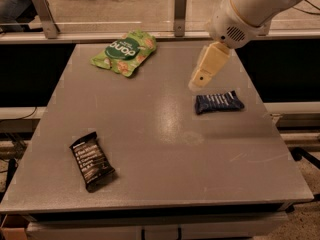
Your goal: Move green rice chip bag near rxbar chocolate
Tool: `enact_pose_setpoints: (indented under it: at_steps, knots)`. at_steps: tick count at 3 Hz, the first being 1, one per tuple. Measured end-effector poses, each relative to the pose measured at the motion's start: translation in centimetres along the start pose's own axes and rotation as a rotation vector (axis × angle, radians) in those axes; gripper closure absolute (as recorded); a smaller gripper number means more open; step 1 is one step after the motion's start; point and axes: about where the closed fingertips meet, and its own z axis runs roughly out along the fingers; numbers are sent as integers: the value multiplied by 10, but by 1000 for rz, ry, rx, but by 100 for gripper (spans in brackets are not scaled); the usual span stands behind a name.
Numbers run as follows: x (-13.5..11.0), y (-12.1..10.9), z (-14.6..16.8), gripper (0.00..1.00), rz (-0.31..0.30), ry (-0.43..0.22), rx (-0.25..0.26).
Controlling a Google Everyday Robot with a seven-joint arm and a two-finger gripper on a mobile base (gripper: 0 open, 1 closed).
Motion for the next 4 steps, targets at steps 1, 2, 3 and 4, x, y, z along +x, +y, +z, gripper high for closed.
enact_pose_setpoints:
  at_steps: [1, 2, 3, 4]
  knots:
    - [0, 0, 0, 0, 0, 0, 0]
    - [-13, -9, 18, 0, 16, -37, 6]
    - [-38, -35, 61, 0, 66, -110, 15]
    - [-69, -62, 108, 0, 145, -201, 16]
